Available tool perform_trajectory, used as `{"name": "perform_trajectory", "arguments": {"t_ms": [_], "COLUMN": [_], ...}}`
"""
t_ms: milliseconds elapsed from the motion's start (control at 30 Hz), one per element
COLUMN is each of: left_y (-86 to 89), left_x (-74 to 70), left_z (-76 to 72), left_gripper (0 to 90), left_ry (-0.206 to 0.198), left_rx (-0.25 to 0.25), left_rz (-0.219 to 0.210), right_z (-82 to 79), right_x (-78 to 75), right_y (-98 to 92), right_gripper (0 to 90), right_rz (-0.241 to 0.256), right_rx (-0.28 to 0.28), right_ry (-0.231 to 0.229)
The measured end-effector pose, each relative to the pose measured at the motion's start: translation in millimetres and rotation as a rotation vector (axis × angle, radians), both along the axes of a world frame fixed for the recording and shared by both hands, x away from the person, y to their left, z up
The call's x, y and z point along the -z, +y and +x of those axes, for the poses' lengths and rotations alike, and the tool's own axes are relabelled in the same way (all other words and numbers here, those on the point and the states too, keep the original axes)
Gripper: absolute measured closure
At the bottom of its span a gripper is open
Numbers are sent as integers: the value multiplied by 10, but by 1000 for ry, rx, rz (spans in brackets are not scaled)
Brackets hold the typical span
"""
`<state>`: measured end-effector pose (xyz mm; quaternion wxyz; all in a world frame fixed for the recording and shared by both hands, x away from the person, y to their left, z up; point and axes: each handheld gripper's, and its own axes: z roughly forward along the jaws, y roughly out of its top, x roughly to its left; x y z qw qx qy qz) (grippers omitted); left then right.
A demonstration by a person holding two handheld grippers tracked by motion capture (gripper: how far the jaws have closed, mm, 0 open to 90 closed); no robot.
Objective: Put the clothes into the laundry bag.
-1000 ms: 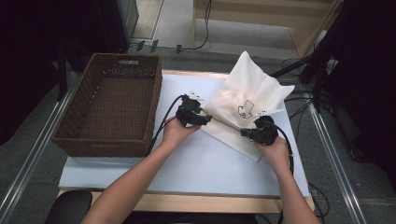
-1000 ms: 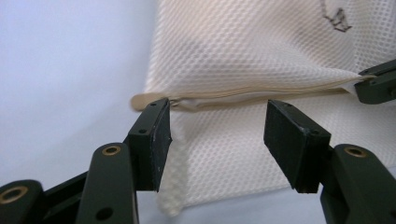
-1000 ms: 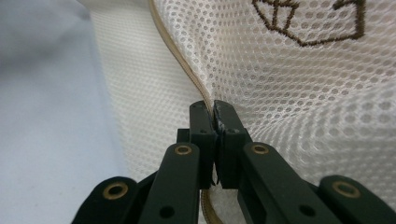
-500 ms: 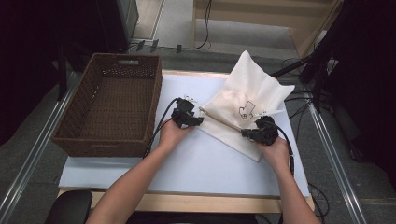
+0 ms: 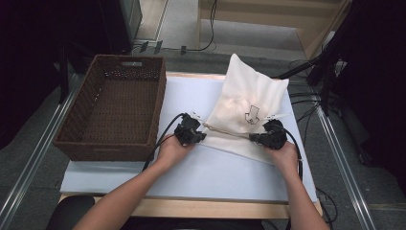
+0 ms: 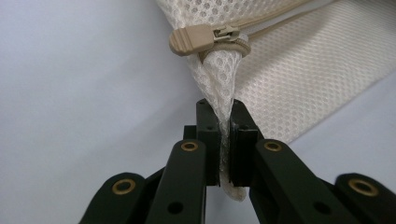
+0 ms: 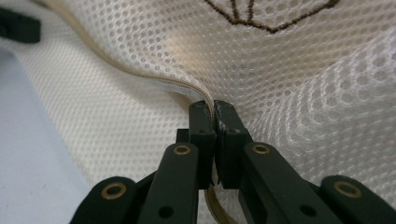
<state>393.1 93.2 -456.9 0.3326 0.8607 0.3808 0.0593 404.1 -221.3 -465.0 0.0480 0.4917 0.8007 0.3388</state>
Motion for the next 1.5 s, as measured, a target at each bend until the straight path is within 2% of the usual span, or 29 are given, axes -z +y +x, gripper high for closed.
{"name": "perform_trajectory", "arguments": {"t_ms": [167,233,333,367,533,633,900,1033,1200,1333,1500], "left_y": [63,87,106,120,229,255,330,371,359,358,357], "left_x": [-19,-20,-27,-34,-44,-22,-58,-121,-177,-207,-276], "left_z": [-195,-262,-357,-379,-483,-540,-561,-569,-575,-581,-605], "left_gripper": [868,867,866,866,866,860,749,638,475,451,436], "left_ry": [5,21,19,25,74,83,52,52,15,14,-17], "left_rx": [19,26,43,46,35,37,40,45,38,39,54], "left_rz": [-24,-42,-34,-32,-80,-97,-135,-161,-153,-168,-168], "right_z": [-4,-4,-6,-4,-15,-24,-94,-134,-182,-240,-340], "right_x": [6,12,12,15,9,9,-25,-55,-105,-136,-222], "right_y": [51,75,88,91,151,190,169,157,143,134,119], "right_gripper": [882,881,882,882,881,880,854,821,742,704,673], "right_rz": [-9,-14,-14,-13,-16,-25,0,10,26,21,20], "right_rx": [-17,-24,-32,-36,-58,-70,-92,-98,-118,-141,-172], "right_ry": [-2,1,-1,-2,-5,-4,-15,-29,-39,-52,-80]}}
